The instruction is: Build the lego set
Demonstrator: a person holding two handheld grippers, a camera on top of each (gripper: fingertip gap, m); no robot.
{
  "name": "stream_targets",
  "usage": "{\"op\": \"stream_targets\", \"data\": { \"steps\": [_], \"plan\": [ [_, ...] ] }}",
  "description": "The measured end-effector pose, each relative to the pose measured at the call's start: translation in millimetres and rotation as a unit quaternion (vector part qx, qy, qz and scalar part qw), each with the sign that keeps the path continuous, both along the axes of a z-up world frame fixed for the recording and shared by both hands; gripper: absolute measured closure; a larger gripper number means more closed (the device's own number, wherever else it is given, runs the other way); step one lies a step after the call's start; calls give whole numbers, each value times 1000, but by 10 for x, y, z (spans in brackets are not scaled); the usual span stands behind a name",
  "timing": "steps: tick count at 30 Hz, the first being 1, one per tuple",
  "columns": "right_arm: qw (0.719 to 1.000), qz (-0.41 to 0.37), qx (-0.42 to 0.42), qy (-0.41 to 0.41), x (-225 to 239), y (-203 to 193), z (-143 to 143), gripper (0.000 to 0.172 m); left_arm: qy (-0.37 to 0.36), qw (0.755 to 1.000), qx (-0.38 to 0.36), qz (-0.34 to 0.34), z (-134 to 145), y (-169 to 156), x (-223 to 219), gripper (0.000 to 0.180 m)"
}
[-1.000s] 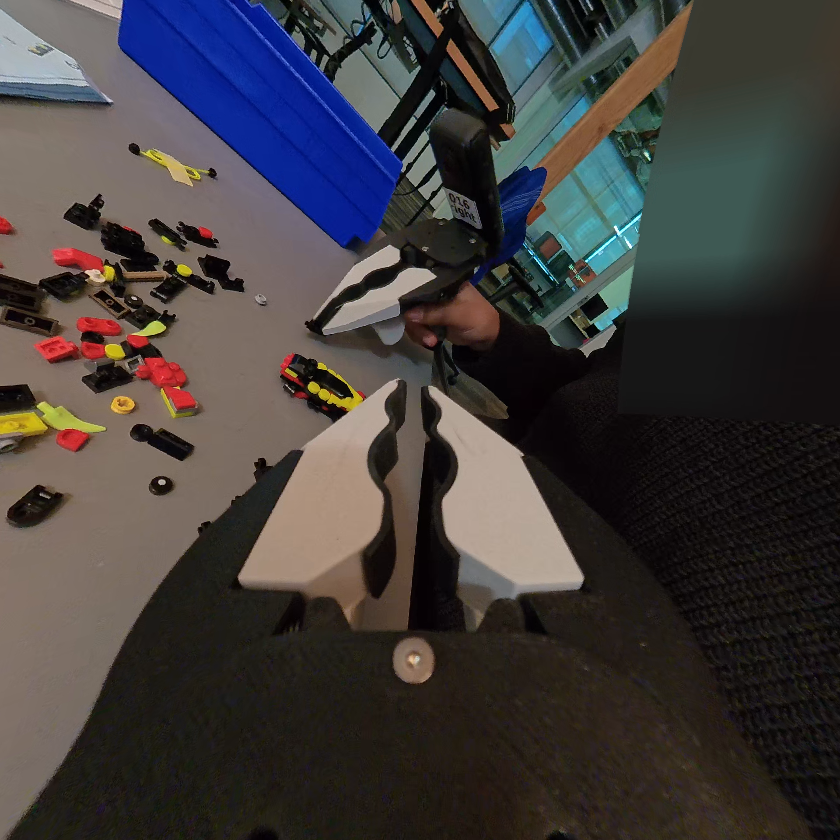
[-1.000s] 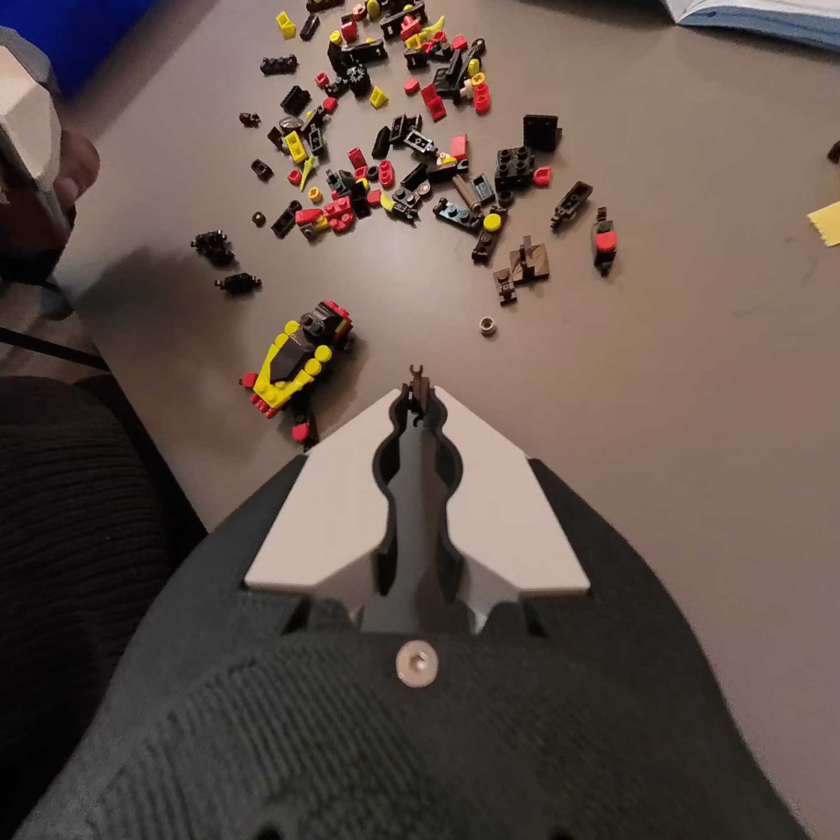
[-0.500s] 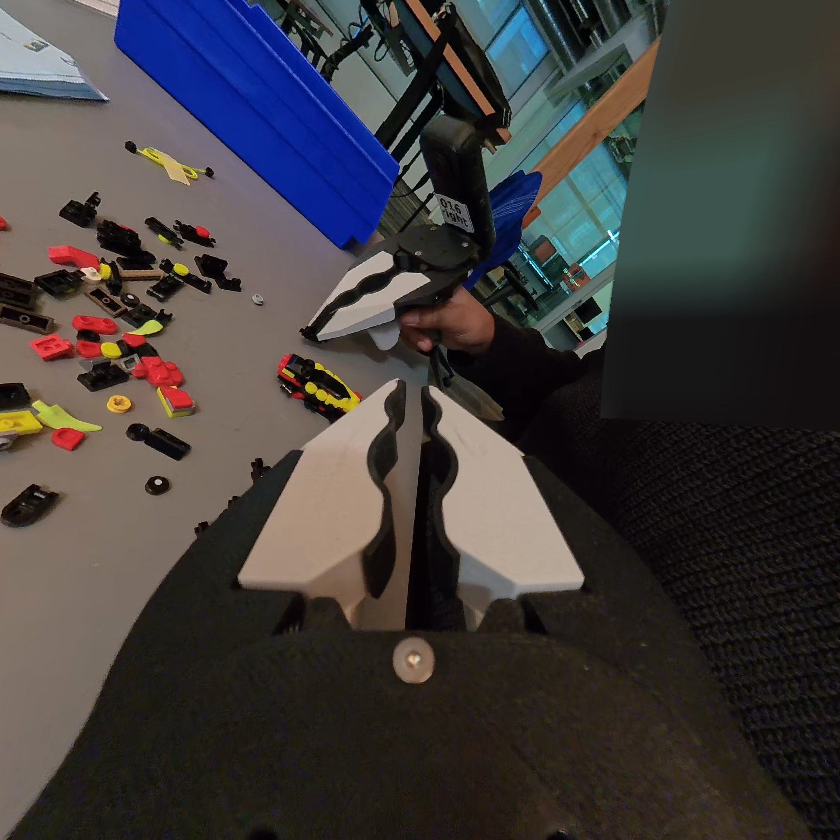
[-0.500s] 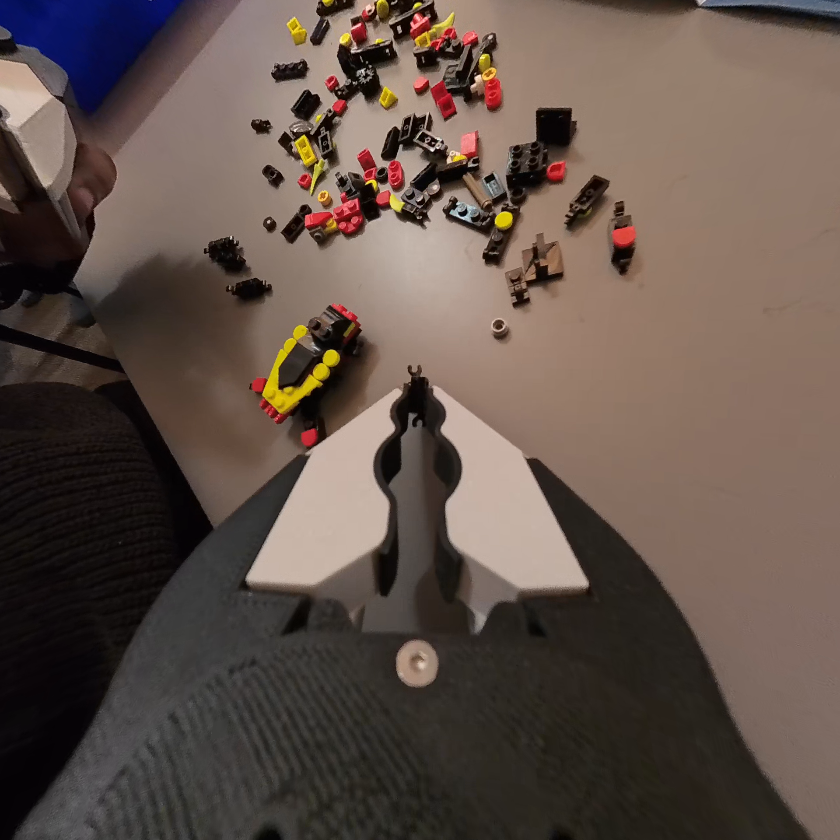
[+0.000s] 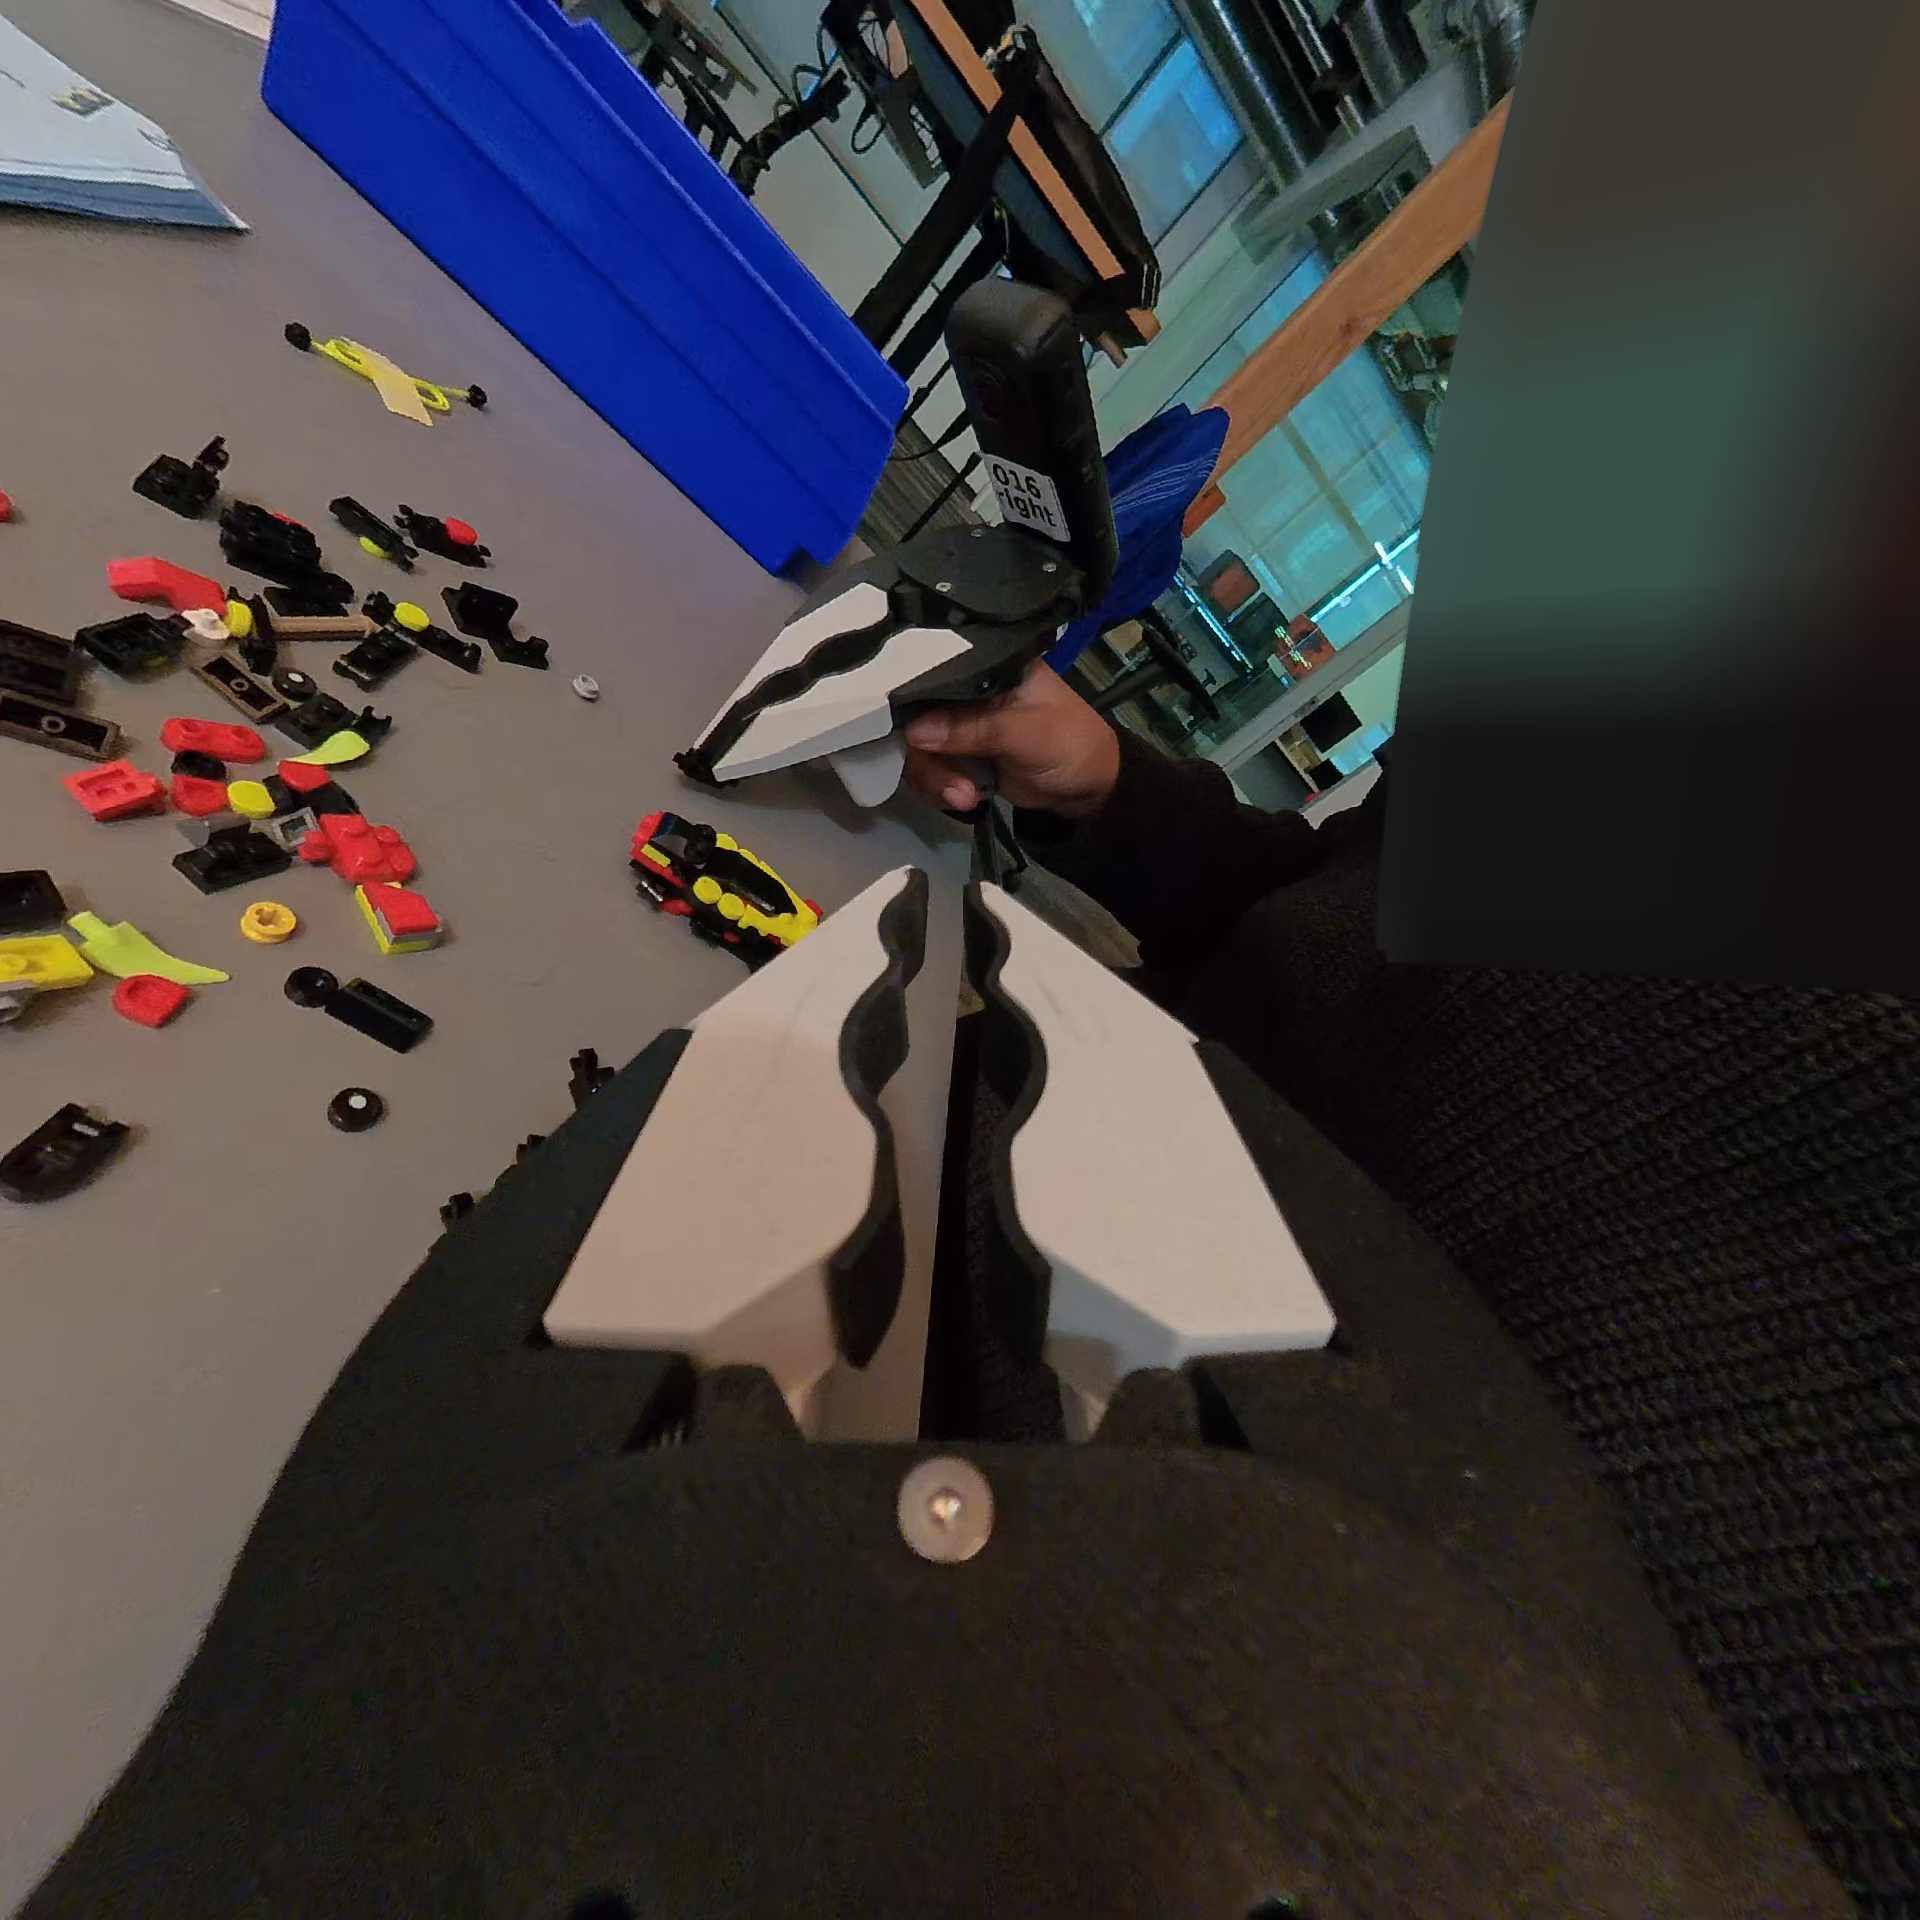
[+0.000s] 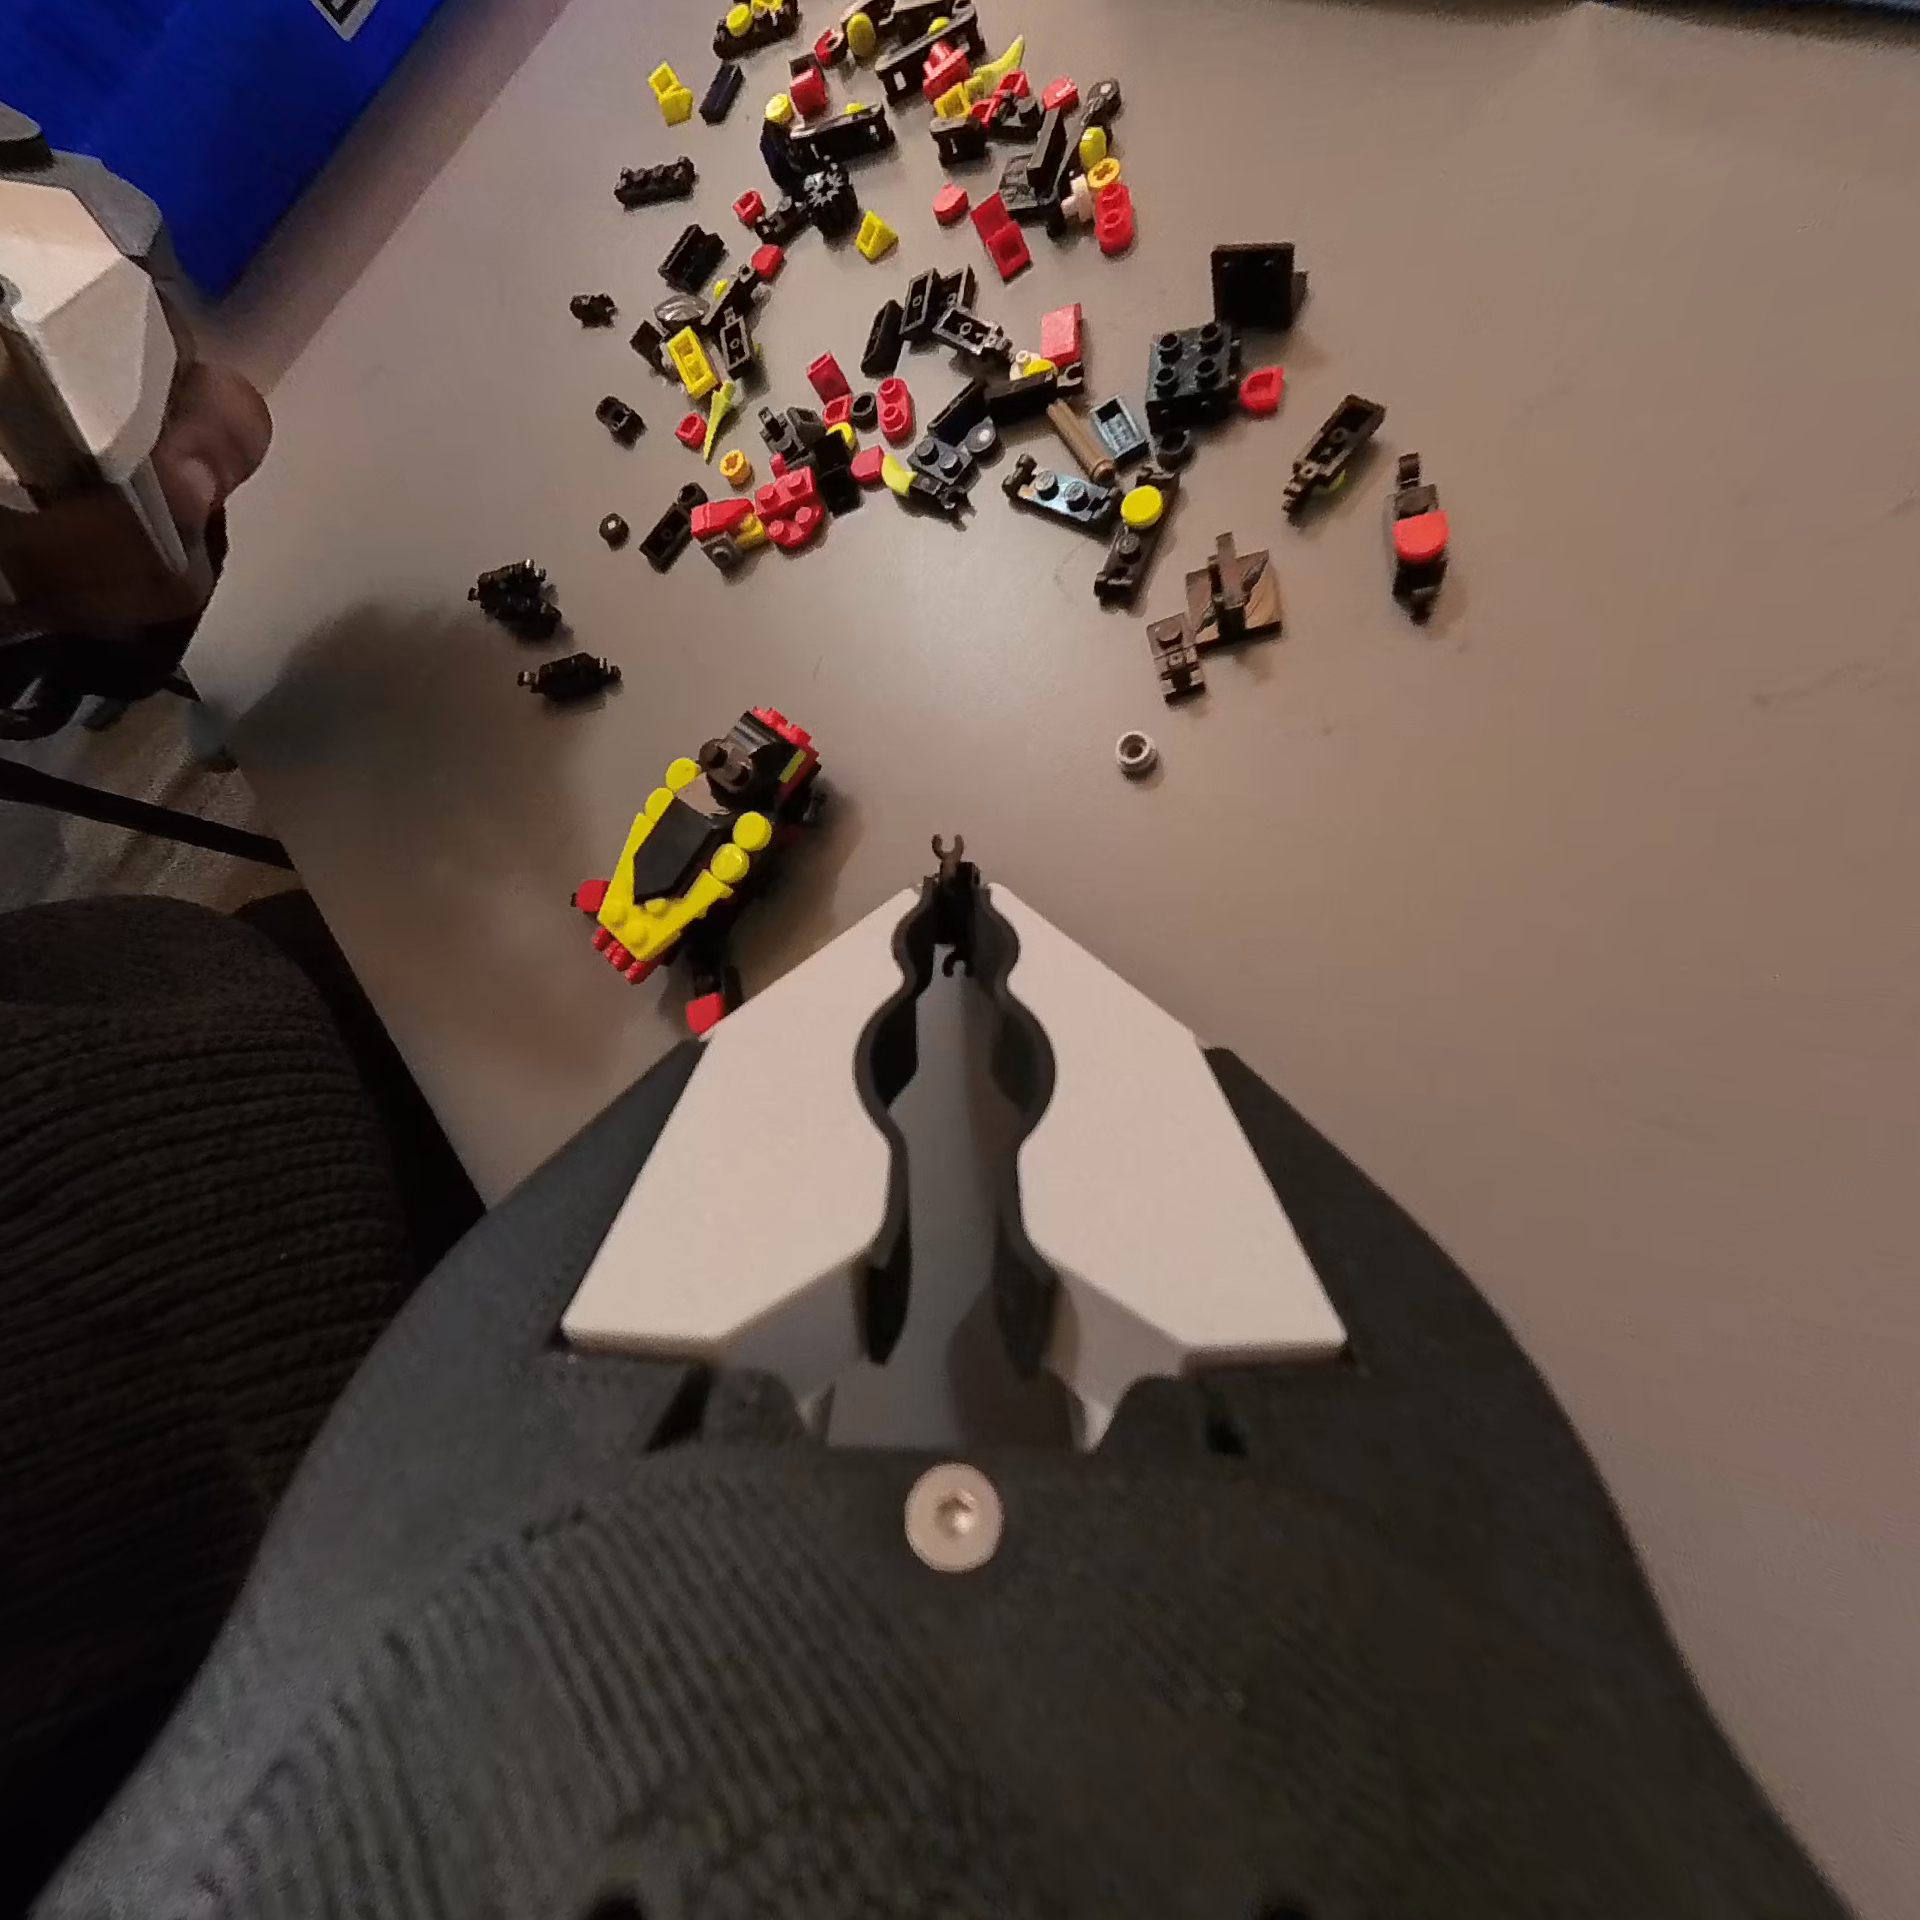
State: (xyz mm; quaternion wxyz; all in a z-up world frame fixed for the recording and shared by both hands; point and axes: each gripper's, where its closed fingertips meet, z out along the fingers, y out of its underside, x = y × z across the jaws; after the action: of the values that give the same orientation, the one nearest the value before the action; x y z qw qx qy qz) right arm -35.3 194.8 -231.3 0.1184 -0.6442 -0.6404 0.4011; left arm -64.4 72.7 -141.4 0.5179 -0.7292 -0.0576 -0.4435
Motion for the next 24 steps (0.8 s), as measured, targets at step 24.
{"op": "stream_targets", "data": {
  "steps": [24],
  "plan": [
    [1000, -23, -15, -15, -10, 36, -55, 167, -5, 1000, 1, 1, 8, 1, -6, 177]
  ]
}}
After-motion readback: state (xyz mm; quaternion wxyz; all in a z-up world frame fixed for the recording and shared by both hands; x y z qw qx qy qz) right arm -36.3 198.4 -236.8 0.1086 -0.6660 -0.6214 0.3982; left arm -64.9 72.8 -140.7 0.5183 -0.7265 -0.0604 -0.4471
